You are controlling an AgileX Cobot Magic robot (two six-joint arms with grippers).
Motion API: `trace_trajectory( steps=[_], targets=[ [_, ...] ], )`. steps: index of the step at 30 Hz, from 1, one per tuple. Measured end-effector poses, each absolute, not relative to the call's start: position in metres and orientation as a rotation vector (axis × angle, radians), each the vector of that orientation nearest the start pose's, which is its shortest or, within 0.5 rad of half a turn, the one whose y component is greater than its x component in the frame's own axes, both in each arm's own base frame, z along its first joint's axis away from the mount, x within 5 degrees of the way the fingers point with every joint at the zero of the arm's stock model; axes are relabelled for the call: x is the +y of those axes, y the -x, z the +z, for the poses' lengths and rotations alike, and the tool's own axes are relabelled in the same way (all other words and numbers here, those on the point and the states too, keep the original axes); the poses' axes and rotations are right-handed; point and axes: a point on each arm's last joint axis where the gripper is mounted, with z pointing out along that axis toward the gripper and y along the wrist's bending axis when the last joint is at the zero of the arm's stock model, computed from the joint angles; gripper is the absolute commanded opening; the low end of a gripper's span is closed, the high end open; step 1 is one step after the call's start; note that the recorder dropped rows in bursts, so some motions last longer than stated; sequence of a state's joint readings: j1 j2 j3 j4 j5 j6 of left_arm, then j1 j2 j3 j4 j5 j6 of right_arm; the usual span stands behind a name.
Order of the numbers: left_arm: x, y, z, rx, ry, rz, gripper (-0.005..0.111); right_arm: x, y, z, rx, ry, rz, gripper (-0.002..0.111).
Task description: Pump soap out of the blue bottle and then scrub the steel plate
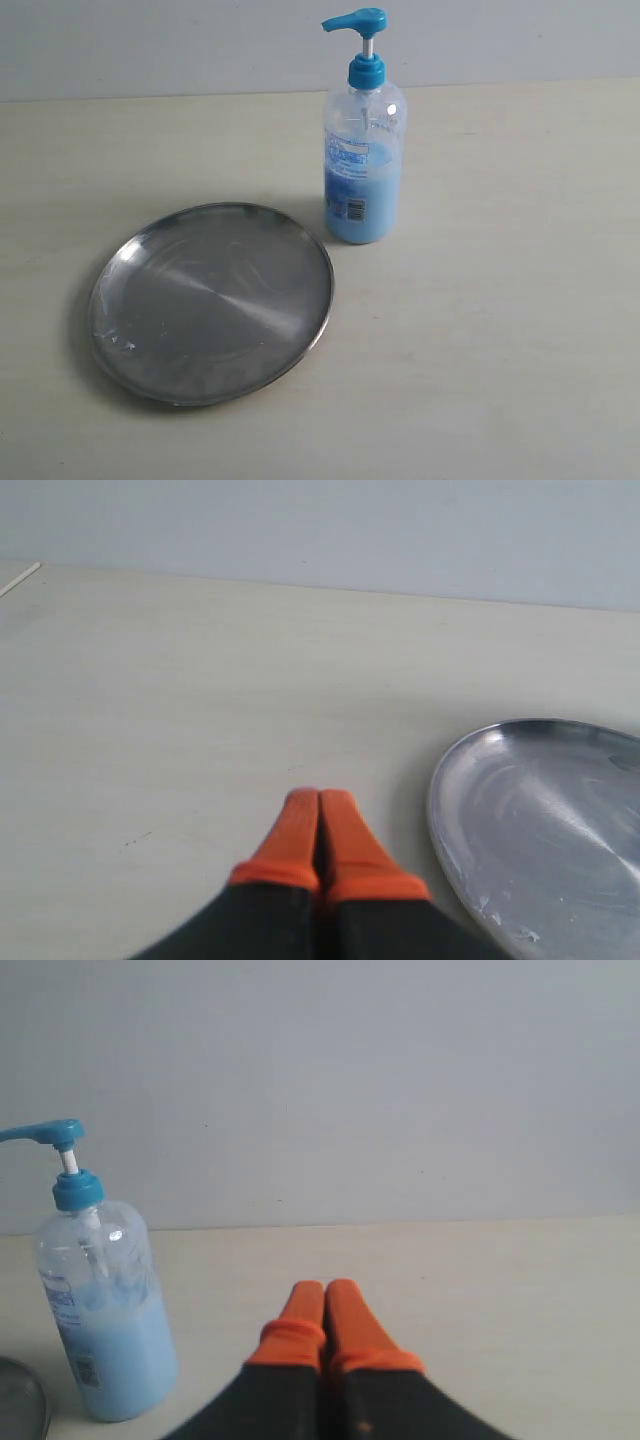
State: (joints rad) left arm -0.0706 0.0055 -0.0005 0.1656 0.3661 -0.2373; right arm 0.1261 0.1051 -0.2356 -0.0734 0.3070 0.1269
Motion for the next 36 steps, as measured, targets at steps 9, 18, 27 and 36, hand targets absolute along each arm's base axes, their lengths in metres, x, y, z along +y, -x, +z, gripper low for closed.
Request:
trace_trajectory(
  steps=[9,18,27,36],
  targets=[
    [0.002,-0.053,0.181,1.849,0.052,-0.052,0.001,0.008,-0.076,0.296,1.711,0.043,0.117,0.0],
    [0.002,-0.053,0.181,1.849,0.052,-0.052,0.001,0.012,-0.111,0.326,1.779,0.046,0.112,0.0],
    [0.002,-0.053,0.181,1.849,0.052,-0.052,0.001,0.017,-0.147,0.329,1.878,0.05,0.105,0.0],
    [0.002,-0.053,0.181,1.849,0.052,-0.052,0.001,0.017,-0.148,0.329,1.885,0.05,0.105,0.0]
  ],
)
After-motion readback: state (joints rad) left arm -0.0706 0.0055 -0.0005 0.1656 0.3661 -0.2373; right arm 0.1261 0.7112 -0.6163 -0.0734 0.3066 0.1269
